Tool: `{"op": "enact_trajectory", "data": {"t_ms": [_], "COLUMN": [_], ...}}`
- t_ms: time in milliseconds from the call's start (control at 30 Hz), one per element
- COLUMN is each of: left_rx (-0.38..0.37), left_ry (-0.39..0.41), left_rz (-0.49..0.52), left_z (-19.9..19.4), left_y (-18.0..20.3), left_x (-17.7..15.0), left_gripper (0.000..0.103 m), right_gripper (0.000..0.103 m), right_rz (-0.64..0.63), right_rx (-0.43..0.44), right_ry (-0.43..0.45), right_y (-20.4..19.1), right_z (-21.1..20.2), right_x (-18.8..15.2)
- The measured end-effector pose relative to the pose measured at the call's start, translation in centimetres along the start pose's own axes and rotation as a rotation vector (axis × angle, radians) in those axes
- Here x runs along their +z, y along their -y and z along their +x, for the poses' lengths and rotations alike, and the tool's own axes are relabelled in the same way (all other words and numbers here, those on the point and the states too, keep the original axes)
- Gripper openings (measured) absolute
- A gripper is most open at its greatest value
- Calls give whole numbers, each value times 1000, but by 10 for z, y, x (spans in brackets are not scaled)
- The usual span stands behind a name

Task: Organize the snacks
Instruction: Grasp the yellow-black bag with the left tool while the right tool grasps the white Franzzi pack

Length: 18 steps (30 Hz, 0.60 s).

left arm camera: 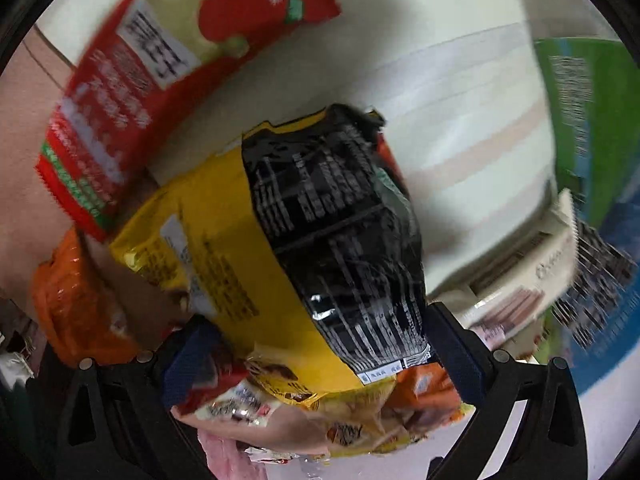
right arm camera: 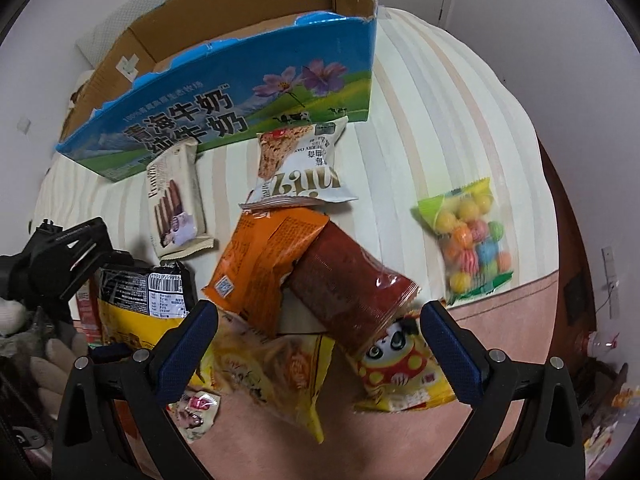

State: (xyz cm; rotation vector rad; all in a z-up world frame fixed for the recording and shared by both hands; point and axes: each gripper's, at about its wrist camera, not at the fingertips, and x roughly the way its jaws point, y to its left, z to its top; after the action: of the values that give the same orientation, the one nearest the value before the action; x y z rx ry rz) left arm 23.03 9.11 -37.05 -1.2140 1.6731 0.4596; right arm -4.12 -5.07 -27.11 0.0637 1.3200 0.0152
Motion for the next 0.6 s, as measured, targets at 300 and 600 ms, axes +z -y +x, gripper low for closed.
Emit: {"op": "enact_trajectory", "data": {"t_ms": [300,600], "left_rx": [189,636], "left_ry": [237,495], "left_rz": [418,1047], "left_z": [-13,2], "left_y": [32,40], "left_x": [-38,-100], "left_gripper": [97,97], "right_gripper": [103,102], "right_rz": [-41,-46], "right_rx": [27,211], "right_ry": [-16,-40], "right_y": [3,-15], "right_z": [-1,1], "right_x": [4,20]}}
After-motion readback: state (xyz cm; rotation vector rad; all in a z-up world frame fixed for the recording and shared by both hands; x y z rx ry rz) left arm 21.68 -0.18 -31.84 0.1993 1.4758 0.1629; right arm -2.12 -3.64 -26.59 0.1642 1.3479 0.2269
